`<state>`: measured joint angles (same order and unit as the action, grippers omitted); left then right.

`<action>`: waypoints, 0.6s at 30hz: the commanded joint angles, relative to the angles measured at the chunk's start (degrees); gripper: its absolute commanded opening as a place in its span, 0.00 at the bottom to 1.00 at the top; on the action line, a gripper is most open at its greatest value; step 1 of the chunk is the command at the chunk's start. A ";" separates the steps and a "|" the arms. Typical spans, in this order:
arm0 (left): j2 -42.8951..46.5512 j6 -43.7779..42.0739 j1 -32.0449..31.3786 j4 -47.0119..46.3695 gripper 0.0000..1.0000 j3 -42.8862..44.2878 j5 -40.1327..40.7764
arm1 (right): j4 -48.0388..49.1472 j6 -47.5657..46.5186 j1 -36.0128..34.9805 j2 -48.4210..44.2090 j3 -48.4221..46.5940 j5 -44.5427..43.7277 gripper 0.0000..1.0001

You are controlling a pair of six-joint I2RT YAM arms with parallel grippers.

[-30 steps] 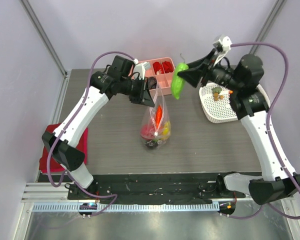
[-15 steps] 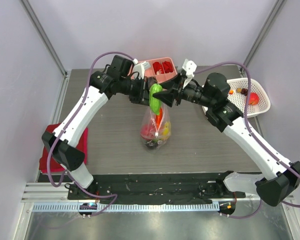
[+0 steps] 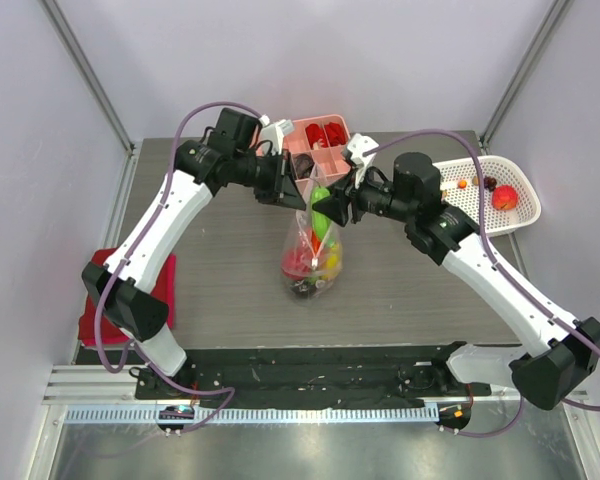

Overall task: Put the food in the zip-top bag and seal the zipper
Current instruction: Place the fake vegetable in the zipper food storage bag.

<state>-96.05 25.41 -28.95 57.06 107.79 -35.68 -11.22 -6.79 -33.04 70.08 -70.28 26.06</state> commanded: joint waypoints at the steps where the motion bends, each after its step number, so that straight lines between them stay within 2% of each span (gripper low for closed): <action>1: 1.65 0.70 0.21 -2.57 0.00 1.02 -1.67 | -4.41 11.43 -0.36 0.93 -3.72 -1.45 0.49; 3: 1.83 0.61 0.21 -2.48 0.00 1.02 -1.67 | -5.73 13.19 -0.19 1.37 -4.95 -3.29 0.64; 5: 1.92 0.61 0.21 -2.48 0.00 0.58 -1.23 | -6.09 14.60 1.39 1.55 -7.23 -3.30 0.66; 6: 1.92 0.69 0.21 -2.56 0.00 0.58 -1.06 | -6.00 15.91 2.35 1.98 -7.93 -3.13 0.74; 9: 1.83 0.69 0.21 -2.65 0.00 0.58 -1.14 | -6.53 19.87 7.97 3.65 -11.62 0.73 0.80; 13: 2.01 0.61 0.21 -2.65 0.00 0.58 -0.97 | -7.93 19.71 16.76 5.94 -15.76 4.52 0.81; 16: 2.10 0.69 0.21 -2.83 0.00 0.41 -0.79 | -9.95 15.41 24.49 6.90 -16.47 3.74 0.81; 18: 2.10 0.61 0.21 -3.09 0.00 0.06 -0.79 | -12.93 8.66 29.16 7.87 -16.73 2.16 0.83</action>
<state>-96.05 25.56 -28.95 56.40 107.79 -35.81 -19.68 9.50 -10.24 76.60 -84.64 28.86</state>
